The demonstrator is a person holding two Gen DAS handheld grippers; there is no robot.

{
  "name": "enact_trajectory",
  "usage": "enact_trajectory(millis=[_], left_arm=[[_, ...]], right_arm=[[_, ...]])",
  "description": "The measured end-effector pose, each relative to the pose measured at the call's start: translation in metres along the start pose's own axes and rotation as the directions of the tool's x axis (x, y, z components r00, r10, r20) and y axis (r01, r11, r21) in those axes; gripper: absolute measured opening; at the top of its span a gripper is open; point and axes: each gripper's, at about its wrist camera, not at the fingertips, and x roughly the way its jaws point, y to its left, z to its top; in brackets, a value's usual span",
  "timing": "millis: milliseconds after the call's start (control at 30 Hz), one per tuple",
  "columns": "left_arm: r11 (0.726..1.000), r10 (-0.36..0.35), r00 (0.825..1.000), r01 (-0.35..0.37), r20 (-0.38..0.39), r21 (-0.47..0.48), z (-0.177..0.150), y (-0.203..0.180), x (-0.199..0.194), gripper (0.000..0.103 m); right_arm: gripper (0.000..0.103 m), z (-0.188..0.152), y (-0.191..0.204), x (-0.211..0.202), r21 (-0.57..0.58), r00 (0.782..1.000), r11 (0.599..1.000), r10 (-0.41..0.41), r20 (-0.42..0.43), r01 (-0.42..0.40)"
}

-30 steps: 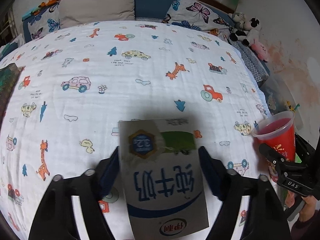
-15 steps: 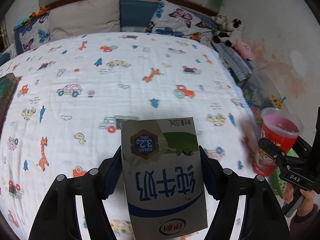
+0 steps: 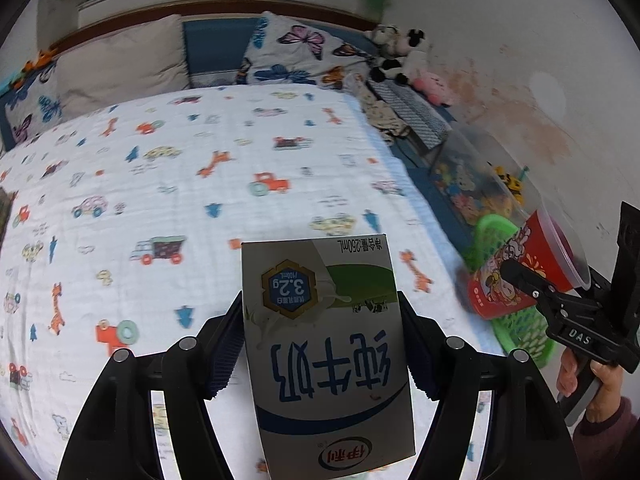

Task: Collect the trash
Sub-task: 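Drop the red cup in the green basket with right tool while left carries the milk carton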

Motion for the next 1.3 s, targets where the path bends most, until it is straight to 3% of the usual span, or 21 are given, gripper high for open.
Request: enact_trajectory(millis=[533, 767, 867, 1300], left_arm=[[0.990, -0.062, 0.998, 0.064, -0.025, 0.122, 0.001, -0.077, 0.012, 0.068], [0.984, -0.076, 0.996, 0.082, -0.044, 0.157, 0.001, -0.102, 0.020, 0.068], [0.980, -0.084, 0.995, 0.091, -0.049, 0.177, 0.002, -0.115, 0.023, 0.068], [0.958, -0.113, 0.990, 0.129, -0.079, 0.256, 0.001, -0.169, 0.036, 0.068]], right_arm=[[0.073, -0.045, -0.081, -0.022, 0.157, 0.988, 0.976, -0.140, -0.059, 0.148], [0.074, -0.059, -0.097, -0.025, 0.169, 0.978, 0.964, -0.191, -0.082, 0.203], [0.080, -0.064, -0.104, -0.028, 0.175, 0.974, 0.959, -0.211, -0.082, 0.223], [0.086, -0.085, -0.124, -0.045, 0.225, 0.970, 0.944, -0.227, -0.086, 0.241]])
